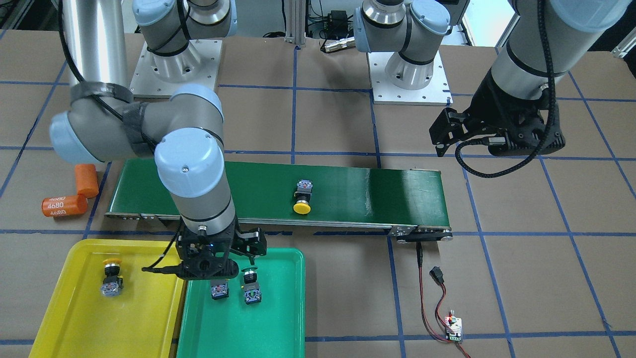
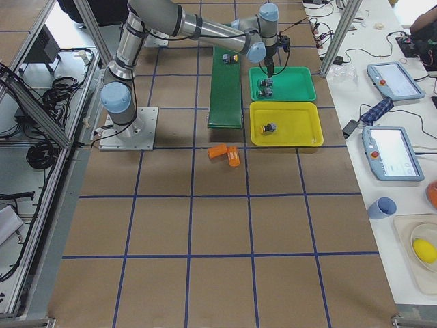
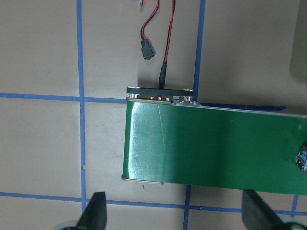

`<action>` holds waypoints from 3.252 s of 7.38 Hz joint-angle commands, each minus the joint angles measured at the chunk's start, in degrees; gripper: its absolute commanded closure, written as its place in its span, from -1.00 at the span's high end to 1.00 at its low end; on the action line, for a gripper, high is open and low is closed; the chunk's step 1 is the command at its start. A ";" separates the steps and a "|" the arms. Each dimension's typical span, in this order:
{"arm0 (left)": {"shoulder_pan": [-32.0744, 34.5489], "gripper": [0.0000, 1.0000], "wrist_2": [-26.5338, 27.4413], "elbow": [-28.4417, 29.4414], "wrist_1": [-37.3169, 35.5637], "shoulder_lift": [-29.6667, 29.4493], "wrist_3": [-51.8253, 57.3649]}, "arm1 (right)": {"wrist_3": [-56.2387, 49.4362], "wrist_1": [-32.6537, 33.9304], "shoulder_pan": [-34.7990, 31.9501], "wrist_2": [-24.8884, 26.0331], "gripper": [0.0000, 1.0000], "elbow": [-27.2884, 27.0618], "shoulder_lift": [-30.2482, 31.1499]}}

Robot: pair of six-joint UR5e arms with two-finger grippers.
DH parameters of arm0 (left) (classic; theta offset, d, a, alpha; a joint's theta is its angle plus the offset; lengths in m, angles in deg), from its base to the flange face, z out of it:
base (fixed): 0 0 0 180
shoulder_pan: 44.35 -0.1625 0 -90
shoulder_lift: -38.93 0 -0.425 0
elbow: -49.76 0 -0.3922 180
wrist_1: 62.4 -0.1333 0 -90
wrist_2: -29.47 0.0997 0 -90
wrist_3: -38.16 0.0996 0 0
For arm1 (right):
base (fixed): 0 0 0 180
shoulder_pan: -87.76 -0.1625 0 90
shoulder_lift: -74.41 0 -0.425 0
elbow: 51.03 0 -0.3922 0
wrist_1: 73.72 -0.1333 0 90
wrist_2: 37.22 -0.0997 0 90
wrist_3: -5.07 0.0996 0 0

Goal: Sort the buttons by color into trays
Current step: 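Move the right gripper back over the belt toward the yellow-capped button, then lower the right gripper and grasp the yellow-capped button on belt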

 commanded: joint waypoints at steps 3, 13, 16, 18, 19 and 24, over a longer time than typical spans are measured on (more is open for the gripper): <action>0.10 1.00 0.53 0.75 -0.18 0.15 1.07 | 0.81 -16.19 4.06 0.66 1.00 -9.16 16.33; 0.10 1.00 -0.08 0.23 -0.01 0.33 1.07 | 2.92 -16.01 3.27 -0.66 1.00 -12.10 18.21; 0.10 1.00 -0.08 0.40 0.00 0.33 1.07 | 10.65 -9.27 -2.51 -0.57 1.00 -12.28 12.78; 0.10 1.00 -0.08 0.49 0.00 0.33 1.07 | 10.48 -8.97 -3.76 -0.83 1.00 -12.45 11.17; 0.10 1.00 -0.17 0.58 0.00 0.33 1.07 | 10.49 -8.80 -4.11 -2.14 1.00 -12.37 9.26; 0.01 1.00 0.01 1.02 0.00 0.41 1.07 | 10.84 -6.25 -5.00 -1.81 0.96 -12.72 5.46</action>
